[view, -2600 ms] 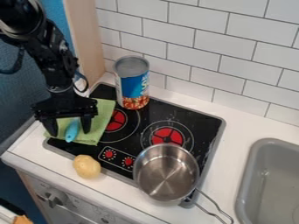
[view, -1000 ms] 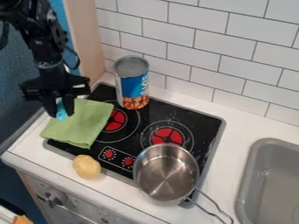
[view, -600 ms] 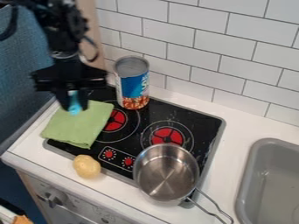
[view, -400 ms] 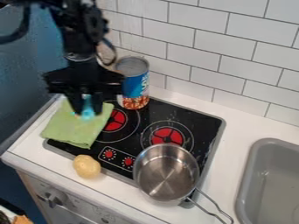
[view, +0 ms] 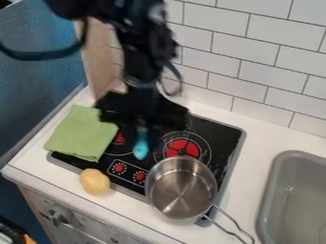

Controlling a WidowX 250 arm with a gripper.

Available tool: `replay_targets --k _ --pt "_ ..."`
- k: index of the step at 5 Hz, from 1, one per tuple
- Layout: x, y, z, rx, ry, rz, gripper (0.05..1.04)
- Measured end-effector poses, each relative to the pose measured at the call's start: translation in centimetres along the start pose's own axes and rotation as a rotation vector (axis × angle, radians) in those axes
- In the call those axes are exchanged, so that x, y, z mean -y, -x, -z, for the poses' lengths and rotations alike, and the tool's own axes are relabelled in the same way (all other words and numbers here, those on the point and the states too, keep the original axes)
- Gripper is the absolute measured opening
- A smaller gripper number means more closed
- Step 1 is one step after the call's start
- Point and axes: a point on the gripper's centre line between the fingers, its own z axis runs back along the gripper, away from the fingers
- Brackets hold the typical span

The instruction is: Move the blue spatula into the silver pot

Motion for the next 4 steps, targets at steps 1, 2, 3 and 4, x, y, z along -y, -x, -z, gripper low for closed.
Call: replay_targets --k 1,2,3,4 --pt "2.6 2.1 0.9 -0.054 -0.003 0.076 0.326" --pt "4.1 3.7 2.0 -0.108 -0.017 0.121 0.326" --pt "4.6 4.6 3.6 -0.176 -0.009 0.134 0.326" --pt "4.6 5.1 4.8 -0.211 -0.025 0.152 0.326"
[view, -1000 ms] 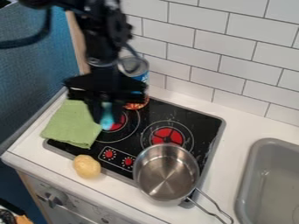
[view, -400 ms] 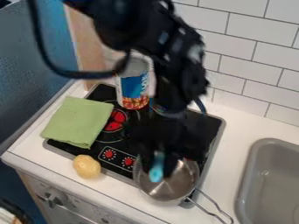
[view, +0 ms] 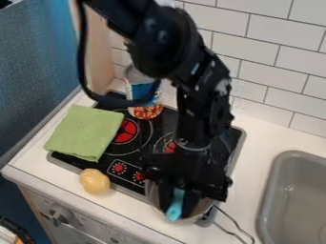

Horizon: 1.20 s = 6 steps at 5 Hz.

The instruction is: Move the blue spatula into the silver pot

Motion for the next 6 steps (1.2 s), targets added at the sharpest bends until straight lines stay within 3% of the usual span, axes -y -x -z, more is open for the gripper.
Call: replay_targets --k 2,3,4,5,6 --pt "0.1 0.4 0.9 -0.018 -0.009 0.027 0.326" --pt "0.1 0.3 0.9 -0.019 0.002 0.017 0.39" --pt "-0.1 0.4 1.3 -0.048 0.008 0.015 0.697" --pt "-0.4 0.4 0.8 -0.041 0.002 0.008 0.965" --pt "-1.0 0.0 -0.6 -0.007 0.002 -0.004 1.001"
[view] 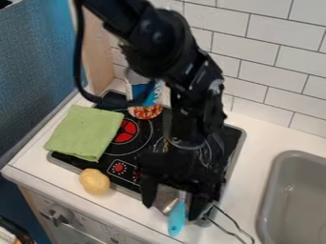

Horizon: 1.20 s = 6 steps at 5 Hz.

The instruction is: Move the blue spatula into the silver pot

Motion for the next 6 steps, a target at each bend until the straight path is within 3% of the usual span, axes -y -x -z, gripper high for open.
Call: replay_targets --k 1,2,3,4,6 --pt "-0.4 -0.4 -2.5 0.063 0.013 -0.01 1.001" --pt "-1.3 -1.5 -3.7 0.097 0.012 -0.043 1.001" --pt "-2.6 -2.7 -4.9 0.182 -0.004 -0.05 1.001" --pt "-3.4 -4.0 -6.1 0.236 -0.01 -0.076 1.001" --pt "-1.6 -5.8 -8.7 0.31 0.032 -0.085 1.001"
